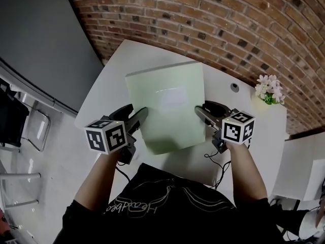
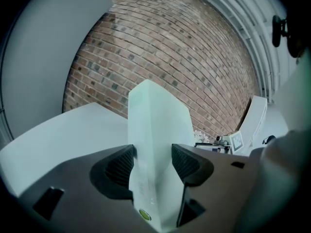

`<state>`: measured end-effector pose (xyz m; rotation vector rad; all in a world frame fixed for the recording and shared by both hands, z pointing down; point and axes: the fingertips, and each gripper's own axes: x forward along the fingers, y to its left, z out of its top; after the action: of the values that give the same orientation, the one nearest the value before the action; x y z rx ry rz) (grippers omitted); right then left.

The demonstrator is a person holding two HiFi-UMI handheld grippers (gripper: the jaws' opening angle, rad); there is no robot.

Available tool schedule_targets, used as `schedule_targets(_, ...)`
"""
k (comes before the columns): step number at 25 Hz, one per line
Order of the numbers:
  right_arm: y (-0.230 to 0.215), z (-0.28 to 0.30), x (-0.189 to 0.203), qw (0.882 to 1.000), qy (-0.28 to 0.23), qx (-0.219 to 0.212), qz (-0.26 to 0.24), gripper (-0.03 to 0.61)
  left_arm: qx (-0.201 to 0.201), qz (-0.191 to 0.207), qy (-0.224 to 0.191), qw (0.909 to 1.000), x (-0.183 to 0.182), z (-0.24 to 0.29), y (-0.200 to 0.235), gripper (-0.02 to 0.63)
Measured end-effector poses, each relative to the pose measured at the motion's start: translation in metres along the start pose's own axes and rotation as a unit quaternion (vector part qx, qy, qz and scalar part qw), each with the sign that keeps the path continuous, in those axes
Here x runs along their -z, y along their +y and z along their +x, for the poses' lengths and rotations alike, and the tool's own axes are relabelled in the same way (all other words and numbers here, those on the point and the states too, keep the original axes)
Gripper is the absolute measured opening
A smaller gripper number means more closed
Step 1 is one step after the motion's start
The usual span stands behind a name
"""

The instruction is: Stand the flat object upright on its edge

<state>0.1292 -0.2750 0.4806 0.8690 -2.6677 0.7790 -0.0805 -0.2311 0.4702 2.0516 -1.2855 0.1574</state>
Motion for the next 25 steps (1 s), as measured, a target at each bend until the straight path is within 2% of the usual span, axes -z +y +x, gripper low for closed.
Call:
schedule_targets(5, 0.007, -0.013, -0.014, 0.999, -0.028, 0.011, -0.032, 0.184, 0.005, 0.055, -0.016, 0.9983, -0.019, -0.007, -0.018, 0.25)
schedule_targets(8, 0.011, -0.021, -0.022, 0.997, -0.042, 0.02, -0.054, 0.183, 0.008, 0.101, -0.028, 0.9945, -0.03, -0.011, -0.028, 0.25)
schedule_targets(11, 0.011, -0.027, -0.026, 0.995, -0.049, 0.034, -0.076, 0.179, 0.011, 0.157, -0.04, 0.9868, -0.038, -0.013, -0.039, 0.25)
schedule_targets(16, 0.012, -0.034, -0.023, 0.992, -0.044, 0.056, -0.101, 0.172, 0.008, 0.242, -0.051, 0.969, -0.043, -0.015, -0.05, 0.25)
schedule_targets(25, 0.01, -0.034, -0.013, 0.987, -0.035, 0.091, -0.126, 0.167, 0.016, 0.297, -0.05, 0.9534, -0.042, -0.009, -0.05, 0.25)
